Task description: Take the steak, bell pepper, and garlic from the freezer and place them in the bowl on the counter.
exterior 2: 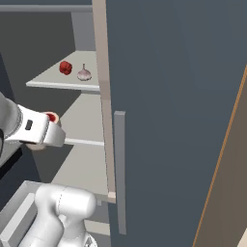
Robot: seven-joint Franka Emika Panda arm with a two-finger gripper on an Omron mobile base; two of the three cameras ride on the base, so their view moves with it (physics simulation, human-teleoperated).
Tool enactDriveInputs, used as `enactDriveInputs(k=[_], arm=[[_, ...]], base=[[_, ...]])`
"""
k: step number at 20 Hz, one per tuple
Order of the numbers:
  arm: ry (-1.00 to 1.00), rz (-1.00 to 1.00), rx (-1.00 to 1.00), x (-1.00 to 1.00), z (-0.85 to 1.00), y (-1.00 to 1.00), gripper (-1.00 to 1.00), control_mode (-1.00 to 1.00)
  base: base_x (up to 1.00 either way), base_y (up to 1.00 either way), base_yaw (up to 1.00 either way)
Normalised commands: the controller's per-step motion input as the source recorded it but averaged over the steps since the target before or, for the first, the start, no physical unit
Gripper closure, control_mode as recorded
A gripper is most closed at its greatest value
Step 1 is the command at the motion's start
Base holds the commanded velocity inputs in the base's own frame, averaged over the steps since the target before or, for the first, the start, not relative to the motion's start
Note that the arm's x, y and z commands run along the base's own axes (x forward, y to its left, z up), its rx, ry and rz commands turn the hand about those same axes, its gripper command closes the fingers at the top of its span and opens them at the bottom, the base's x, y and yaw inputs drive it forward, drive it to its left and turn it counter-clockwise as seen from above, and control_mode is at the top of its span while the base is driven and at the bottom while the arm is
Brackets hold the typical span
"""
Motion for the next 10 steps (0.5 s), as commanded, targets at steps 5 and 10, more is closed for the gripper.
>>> enactDriveInputs(k=[5, 10], arm=[[0.00, -0.09, -0.02, 0.00, -0.08, 0.01, 1.00, -1.00], [0.00, -0.07, -0.03, 0.00, -0.07, 0.02, 1.00, -1.00]], base=[[0.00, 0.00, 0.00], [0.00, 0.00, 0.00]])
